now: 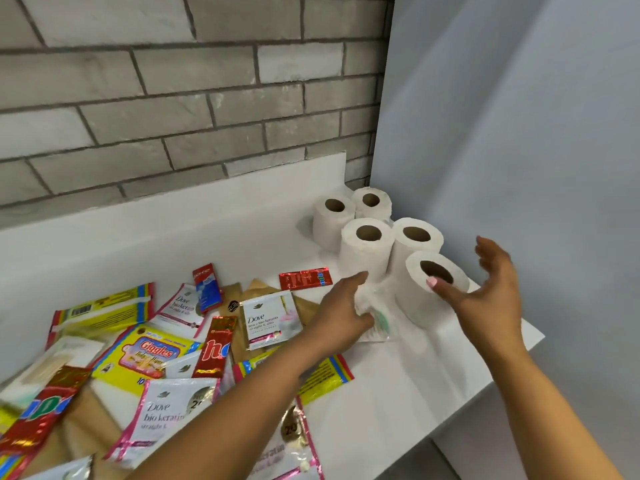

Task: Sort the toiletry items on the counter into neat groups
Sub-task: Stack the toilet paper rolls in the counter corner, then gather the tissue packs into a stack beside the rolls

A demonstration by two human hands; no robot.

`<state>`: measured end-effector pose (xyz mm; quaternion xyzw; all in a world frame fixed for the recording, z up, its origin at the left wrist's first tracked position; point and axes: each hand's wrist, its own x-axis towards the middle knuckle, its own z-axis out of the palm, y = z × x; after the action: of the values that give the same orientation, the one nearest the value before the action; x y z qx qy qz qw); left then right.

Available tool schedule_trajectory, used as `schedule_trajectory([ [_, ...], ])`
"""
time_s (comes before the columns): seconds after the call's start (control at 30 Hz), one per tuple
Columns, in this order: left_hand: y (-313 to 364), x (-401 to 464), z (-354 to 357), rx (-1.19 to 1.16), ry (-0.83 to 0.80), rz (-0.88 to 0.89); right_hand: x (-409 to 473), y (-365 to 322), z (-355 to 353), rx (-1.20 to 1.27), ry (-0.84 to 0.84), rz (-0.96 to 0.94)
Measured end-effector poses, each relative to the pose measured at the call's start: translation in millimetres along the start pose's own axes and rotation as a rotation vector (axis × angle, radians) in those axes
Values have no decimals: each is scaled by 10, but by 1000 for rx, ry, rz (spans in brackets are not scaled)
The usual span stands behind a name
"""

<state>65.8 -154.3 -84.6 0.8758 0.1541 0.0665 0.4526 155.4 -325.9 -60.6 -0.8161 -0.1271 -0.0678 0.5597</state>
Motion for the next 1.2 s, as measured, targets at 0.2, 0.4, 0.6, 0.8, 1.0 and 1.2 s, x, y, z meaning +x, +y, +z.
schedule_trajectory([
  [0.2, -304, -372, -606, -96, 127, -27, -492, -382, 391, 52, -60, -66],
  [0.4, -682, -804, -985, 7, 192, -79, -933, -417, 928, -79, -315, -33],
  [0.6, -866, -1067, -962, 91, 111, -139, -1083, -274, 1258, -550, -609, 41],
  [0.8, -925, -1087, -804, 233, 66, -164, -975, -310, 1395, -841, -692, 153],
  [1.0, -922, -1025, -786, 243, 50, -232, -870, -311, 1452, -784, -782, 59],
  [1.2, -923, -975, -860, 56, 32, -282, -739, -389, 1444, -802, -950, -153],
])
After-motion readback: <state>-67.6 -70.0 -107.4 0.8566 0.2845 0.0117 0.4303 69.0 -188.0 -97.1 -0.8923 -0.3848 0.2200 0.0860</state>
